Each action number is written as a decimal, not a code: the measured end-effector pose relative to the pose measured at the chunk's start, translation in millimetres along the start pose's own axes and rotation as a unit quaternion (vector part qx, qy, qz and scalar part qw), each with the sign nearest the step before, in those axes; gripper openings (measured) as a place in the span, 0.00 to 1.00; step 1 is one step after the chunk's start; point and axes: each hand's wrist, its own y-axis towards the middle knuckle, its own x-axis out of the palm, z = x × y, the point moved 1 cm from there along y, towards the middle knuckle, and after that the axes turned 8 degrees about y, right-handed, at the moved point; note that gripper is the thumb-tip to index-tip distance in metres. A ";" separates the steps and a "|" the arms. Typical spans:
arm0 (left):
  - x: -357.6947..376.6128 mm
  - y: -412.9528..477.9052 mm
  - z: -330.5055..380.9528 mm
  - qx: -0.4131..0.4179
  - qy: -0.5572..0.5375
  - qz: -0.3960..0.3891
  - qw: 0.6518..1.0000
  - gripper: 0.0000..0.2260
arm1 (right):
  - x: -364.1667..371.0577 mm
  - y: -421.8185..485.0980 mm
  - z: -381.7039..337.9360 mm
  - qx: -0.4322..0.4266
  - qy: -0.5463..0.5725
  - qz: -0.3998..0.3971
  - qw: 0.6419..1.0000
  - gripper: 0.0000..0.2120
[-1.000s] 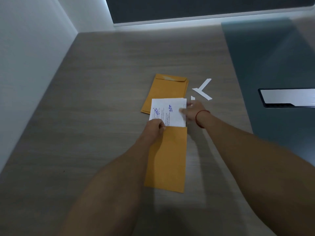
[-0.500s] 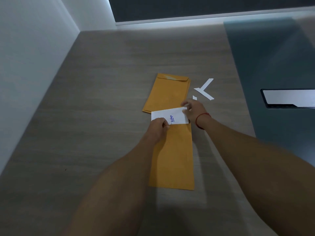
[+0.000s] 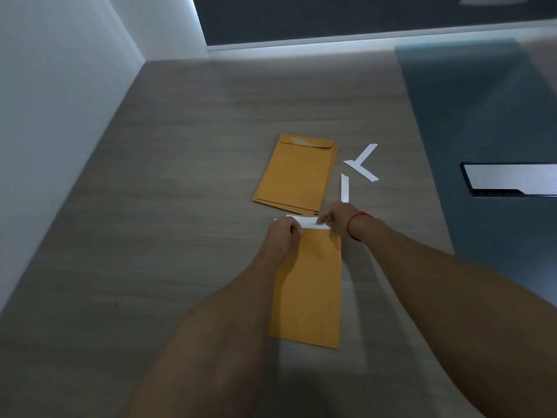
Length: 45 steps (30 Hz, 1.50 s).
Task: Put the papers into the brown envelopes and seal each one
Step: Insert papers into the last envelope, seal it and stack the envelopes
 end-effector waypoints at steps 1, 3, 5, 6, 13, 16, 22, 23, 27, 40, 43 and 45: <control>0.1 -0.2 1.2 0.001 -0.004 0.003 1.000 0.05 | 0.3 0.7 0.3 0.004 -0.019 -0.009 1.000 0.18; 1.6 -1.0 4.1 0.004 -0.006 0.002 1.000 0.05 | 0.2 -0.4 -1.6 0.025 -0.050 -0.021 0.998 0.15; 3.6 -1.9 5.1 0.003 -0.006 0.001 1.000 0.05 | 0.7 -1.2 -4.0 0.044 -0.072 -0.031 0.996 0.10; 3.9 -1.9 5.0 0.003 -0.007 0.002 1.000 0.05 | 0.9 -2.1 -5.5 0.050 -0.072 -0.034 0.996 0.10; 0.8 -3.2 -3.3 0.049 0.037 0.010 0.998 0.04 | 6.3 -5.8 0.5 0.017 -0.057 -0.100 0.993 0.13; -2.0 -2.4 -3.8 0.039 0.050 -0.015 0.998 0.03 | 10.7 -6.0 3.9 0.028 -0.053 -0.093 0.994 0.11; 0.3 -6.4 -6.8 0.017 0.094 -0.008 0.995 0.05 | 18.5 -9.1 10.2 0.039 0.027 0.026 0.999 0.07; 0.5 -7.4 -9.5 0.013 0.117 0.004 0.993 0.09 | 20.8 -10.3 14.3 0.045 0.048 0.055 0.996 0.09; -0.3 -14.8 -22.1 -0.014 0.175 0.007 0.984 0.24 | 32.9 -15.1 26.5 0.068 0.112 0.118 0.984 0.09; -2.3 -2.6 -21.4 -0.065 0.246 -0.107 0.961 0.37 | 41.9 -5.1 18.0 0.134 0.149 0.172 0.965 0.09; -1.8 0.0 -20.8 -0.077 0.243 -0.110 0.961 0.38 | 40.8 -1.7 15.1 0.134 0.151 0.160 0.966 0.10; -0.7 0.1 -21.0 -0.077 0.250 -0.111 0.959 0.38 | 41.2 -0.4 14.6 0.129 0.157 0.165 0.965 0.08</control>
